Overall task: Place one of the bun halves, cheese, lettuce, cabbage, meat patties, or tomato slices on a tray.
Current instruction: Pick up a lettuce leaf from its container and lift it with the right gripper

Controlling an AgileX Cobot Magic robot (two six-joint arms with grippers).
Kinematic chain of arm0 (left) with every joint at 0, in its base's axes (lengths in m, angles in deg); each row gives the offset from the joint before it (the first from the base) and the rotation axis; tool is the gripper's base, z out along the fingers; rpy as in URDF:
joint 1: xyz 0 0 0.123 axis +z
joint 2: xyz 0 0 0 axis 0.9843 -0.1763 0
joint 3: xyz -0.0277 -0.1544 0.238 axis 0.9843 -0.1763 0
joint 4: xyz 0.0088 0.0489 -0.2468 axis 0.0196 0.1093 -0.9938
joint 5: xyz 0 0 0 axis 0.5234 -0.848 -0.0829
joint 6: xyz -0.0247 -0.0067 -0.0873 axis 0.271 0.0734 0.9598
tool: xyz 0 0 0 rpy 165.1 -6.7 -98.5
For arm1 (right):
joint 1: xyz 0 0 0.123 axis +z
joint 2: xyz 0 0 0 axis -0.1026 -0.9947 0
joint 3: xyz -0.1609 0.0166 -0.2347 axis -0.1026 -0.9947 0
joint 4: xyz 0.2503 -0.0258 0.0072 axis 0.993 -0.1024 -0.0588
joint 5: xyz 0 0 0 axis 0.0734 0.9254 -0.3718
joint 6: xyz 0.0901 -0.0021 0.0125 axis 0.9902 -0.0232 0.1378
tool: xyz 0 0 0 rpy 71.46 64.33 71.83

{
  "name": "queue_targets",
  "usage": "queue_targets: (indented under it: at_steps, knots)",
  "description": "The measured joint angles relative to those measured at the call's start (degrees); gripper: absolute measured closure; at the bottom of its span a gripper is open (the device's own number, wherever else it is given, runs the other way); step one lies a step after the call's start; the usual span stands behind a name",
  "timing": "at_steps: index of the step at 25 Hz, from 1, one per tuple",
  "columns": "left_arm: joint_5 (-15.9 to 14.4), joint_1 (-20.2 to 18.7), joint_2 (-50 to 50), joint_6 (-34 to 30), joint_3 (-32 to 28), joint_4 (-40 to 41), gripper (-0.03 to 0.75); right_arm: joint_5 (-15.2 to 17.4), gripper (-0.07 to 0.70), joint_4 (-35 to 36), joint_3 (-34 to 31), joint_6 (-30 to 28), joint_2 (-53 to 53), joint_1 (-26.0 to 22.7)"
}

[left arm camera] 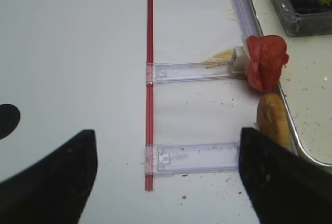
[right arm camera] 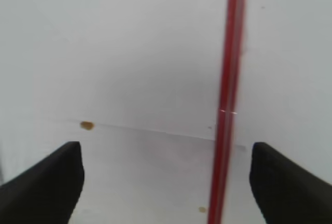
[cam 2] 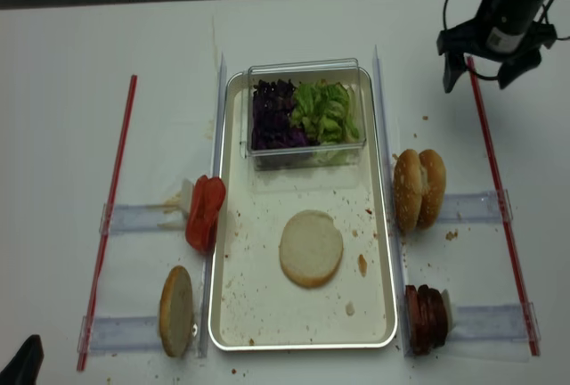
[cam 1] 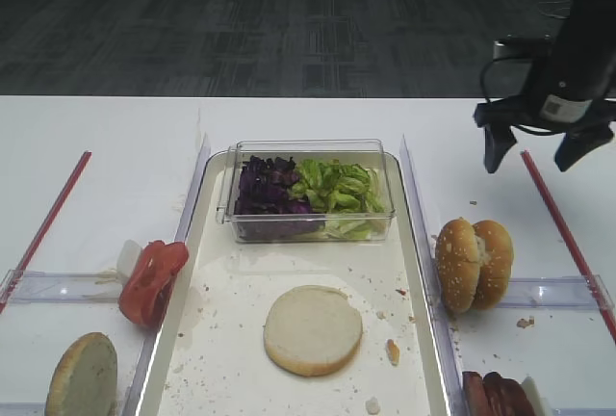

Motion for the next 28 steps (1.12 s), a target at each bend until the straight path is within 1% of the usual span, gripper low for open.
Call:
queue_targets:
  at_steps: [3, 9, 13, 15, 18, 21, 28]
  knots:
    - [0.00, 0.00, 0.00, 0.00, 0.00, 0.00, 0.165, 0.00, -0.036, 0.00, 1.55, 0.00, -0.21, 4.69]
    - [0.00, 0.00, 0.00, 0.00, 0.00, 0.00, 0.165, 1.20, -0.035, 0.00, 6.29, 0.00, -0.43, 14.37]
    - [0.00, 0.00, 0.00, 0.00, 0.00, 0.00, 0.165, 1.06, -0.035, 0.00, 8.47, 0.00, -0.43, 20.51]
    - [0.00, 0.00, 0.00, 0.00, 0.00, 0.00, 0.165, 0.37, -0.035, 0.00, 8.58, 0.00, -0.43, 23.14]
    - [0.00, 0.00, 0.00, 0.00, 0.00, 0.00, 0.165, -1.35, -0.034, 0.00, 8.57, -0.10, -0.46, 25.73]
    - [0.00, 0.00, 0.00, 0.00, 0.00, 0.00, 0.165, -3.08, -0.034, 0.00, 8.57, -0.10, -0.58, 27.14]
    - [0.00, 0.00, 0.00, 0.00, 0.00, 0.00, 0.165, -4.67, -0.029, -0.16, 8.69, -0.10, -3.82, 27.48]
